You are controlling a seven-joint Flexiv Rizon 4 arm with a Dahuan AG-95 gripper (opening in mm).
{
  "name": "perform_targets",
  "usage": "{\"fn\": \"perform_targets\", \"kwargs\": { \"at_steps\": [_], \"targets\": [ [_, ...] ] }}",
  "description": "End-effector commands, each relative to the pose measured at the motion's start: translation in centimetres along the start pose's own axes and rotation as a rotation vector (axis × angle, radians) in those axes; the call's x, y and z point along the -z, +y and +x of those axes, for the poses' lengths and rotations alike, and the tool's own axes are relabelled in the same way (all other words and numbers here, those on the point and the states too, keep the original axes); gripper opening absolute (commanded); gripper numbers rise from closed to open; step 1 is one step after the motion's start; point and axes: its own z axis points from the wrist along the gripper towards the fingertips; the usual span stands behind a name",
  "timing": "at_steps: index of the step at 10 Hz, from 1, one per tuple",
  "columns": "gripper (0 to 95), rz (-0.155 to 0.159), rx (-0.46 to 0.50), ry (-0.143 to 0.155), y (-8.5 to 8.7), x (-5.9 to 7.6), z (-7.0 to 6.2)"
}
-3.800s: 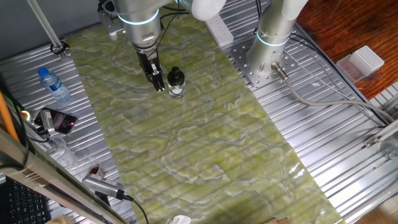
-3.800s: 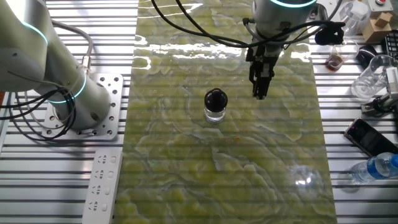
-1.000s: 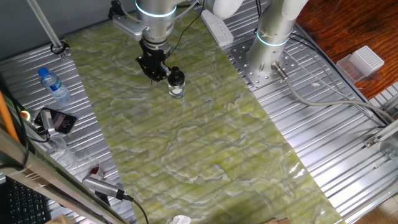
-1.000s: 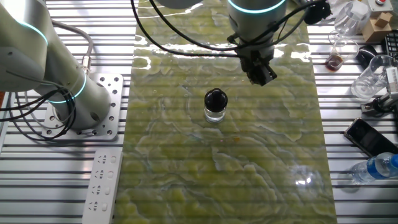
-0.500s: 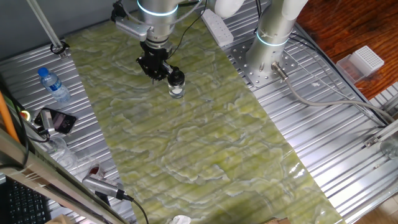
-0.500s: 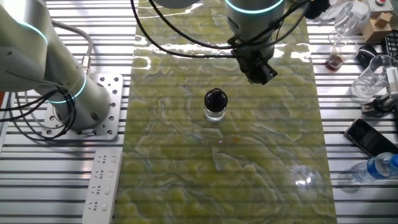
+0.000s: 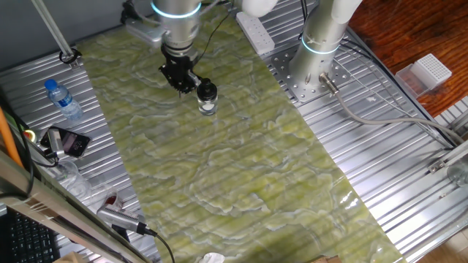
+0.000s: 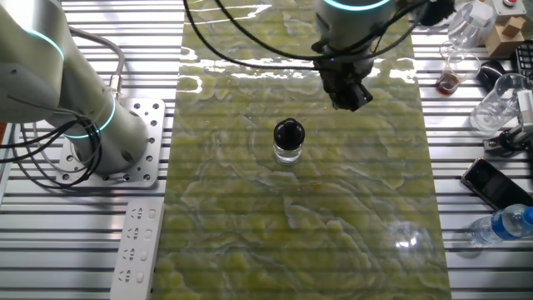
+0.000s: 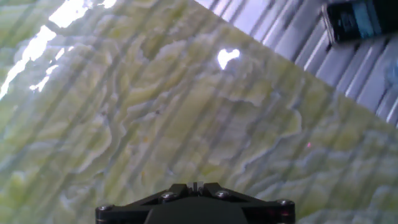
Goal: Unscrew the lid from the jar
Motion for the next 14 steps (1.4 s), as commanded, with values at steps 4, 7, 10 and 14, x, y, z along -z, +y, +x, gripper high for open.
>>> {"fn": "perform_targets", "kwargs": {
  "at_steps": [4,7,10,14],
  "targets": [
    [76.0,-0.039,-0.145,0.096,-0.6,0.4,0.5],
    [95.0,-0.039,-0.143,0.089,-0.7,0.7,0.9],
    [95.0,-0.034,-0.159,0.092,-0.3,0.8,1.5],
    [95.0,-0.032,-0.180,0.092,0.3,0.5,2.4]
  ]
}}
